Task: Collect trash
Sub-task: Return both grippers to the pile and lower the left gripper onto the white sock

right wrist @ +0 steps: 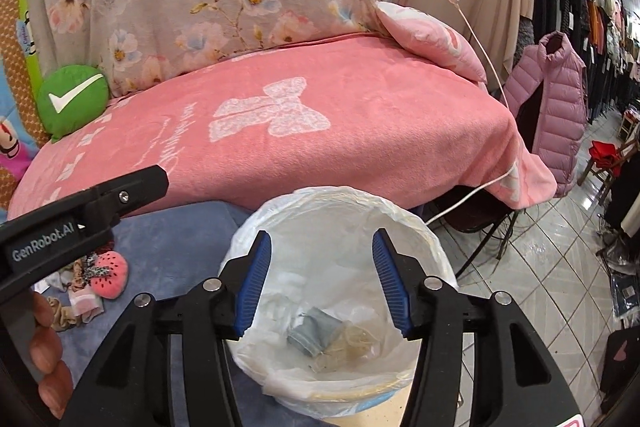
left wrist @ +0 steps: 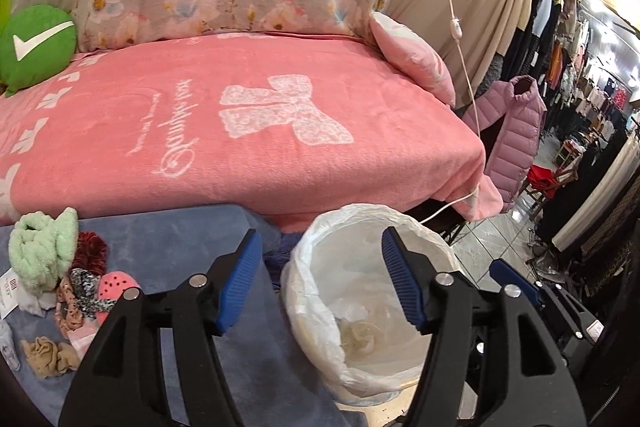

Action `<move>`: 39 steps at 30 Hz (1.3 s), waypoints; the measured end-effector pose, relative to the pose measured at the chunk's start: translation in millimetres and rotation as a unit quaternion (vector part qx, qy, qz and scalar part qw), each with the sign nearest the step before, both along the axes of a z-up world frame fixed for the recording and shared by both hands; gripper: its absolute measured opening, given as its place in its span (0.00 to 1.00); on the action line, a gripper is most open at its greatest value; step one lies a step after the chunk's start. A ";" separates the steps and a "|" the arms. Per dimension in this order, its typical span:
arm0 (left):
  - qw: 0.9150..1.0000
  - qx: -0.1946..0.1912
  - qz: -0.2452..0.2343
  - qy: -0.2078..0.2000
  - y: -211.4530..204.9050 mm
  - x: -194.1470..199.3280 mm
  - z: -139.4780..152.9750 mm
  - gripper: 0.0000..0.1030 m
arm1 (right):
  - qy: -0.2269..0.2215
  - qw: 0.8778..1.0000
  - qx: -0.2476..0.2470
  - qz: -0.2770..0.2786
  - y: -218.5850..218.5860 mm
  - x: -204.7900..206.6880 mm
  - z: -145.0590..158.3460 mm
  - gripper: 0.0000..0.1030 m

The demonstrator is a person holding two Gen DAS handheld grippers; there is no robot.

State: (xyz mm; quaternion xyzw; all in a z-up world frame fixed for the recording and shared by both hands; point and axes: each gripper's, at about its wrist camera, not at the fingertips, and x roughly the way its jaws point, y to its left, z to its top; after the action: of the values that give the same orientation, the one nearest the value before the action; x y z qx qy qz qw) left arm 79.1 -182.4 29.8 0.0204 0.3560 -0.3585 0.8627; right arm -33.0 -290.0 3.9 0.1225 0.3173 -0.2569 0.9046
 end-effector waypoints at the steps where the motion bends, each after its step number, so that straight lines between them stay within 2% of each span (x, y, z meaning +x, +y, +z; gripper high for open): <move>1: 1.000 0.001 0.007 -0.001 5.1 2.1 0.3 0.60 | -0.002 1.000 -0.001 0.005 4.7 2.0 1.8 0.52; 12: 0.997 0.000 0.074 -0.006 72.4 23.7 3.5 0.62 | -0.010 0.998 -0.013 0.067 62.1 30.7 13.4 0.59; 20: 0.990 0.004 0.139 0.006 136.7 44.0 -5.2 0.67 | 0.003 0.993 -0.012 0.115 110.5 57.3 4.9 0.61; 24: 0.984 0.018 0.178 0.002 170.2 51.6 -12.8 0.70 | 0.012 0.990 -0.008 0.139 136.5 69.6 -3.1 0.61; 26: 0.981 0.021 0.195 0.003 186.7 55.3 -16.6 0.74 | 0.017 0.988 -0.006 0.151 149.8 76.2 -7.3 0.61; 31: 0.971 0.028 0.235 0.023 230.9 68.7 -34.8 0.75 | 0.031 0.982 -0.004 0.187 187.5 92.8 -18.8 0.61; 39: 0.947 0.062 0.308 0.063 307.2 89.9 -82.2 0.81 | 0.050 0.971 0.015 0.234 240.0 118.7 -43.8 0.61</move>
State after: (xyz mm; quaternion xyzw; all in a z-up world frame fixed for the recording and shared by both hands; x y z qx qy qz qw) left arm 169.0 124.8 -52.4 -0.0596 0.4204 -0.0537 0.9038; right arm 85.7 -50.0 -39.9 0.0457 0.3860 -0.0385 0.9206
